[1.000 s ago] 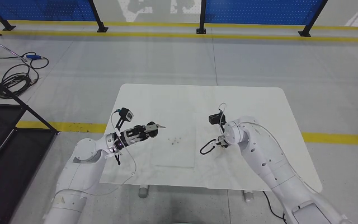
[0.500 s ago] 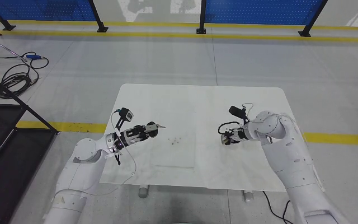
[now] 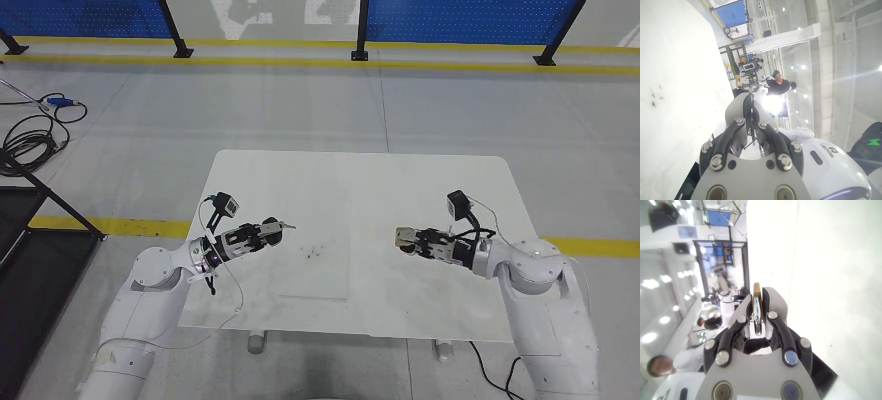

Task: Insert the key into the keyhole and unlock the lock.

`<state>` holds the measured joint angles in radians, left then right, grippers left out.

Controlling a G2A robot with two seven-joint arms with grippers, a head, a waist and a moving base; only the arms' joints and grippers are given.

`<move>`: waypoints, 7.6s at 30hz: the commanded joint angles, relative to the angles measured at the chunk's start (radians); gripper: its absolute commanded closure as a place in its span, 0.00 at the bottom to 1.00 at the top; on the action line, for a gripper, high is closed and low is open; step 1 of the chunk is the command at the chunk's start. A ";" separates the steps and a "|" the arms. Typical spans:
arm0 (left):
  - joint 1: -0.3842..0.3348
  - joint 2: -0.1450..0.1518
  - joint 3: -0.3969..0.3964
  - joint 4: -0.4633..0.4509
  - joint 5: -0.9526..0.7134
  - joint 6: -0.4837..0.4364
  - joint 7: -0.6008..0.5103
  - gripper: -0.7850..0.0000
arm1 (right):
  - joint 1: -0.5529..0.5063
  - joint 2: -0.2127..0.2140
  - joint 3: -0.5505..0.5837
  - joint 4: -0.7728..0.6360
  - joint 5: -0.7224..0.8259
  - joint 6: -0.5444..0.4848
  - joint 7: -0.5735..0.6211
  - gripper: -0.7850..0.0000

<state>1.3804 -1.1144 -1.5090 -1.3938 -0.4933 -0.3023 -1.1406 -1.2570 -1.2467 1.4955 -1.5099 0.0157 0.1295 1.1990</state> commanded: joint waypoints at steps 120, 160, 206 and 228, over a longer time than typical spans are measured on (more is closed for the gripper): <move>-0.025 -0.138 0.519 -0.050 0.022 -0.278 0.564 1.00 | -0.169 0.056 -0.009 -0.233 0.329 -0.041 -0.126 1.00; -0.017 -0.155 0.524 -0.066 0.151 -0.256 0.641 1.00 | -0.204 0.098 -0.048 -0.289 0.169 -0.147 -0.204 1.00; -0.047 -0.172 0.546 -0.019 0.089 -0.258 0.542 1.00 | -0.188 0.134 -0.084 -0.278 0.178 -0.174 -0.195 1.00; -0.048 -0.176 0.543 -0.021 0.084 -0.255 0.521 0.53 | -0.180 0.148 -0.100 -0.273 0.192 -0.162 -0.198 1.00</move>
<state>1.3321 -1.2904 -0.9660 -1.4143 -0.4097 -0.5592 -0.6188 -1.4371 -1.0990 1.3964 -1.7834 0.2067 -0.0322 1.0013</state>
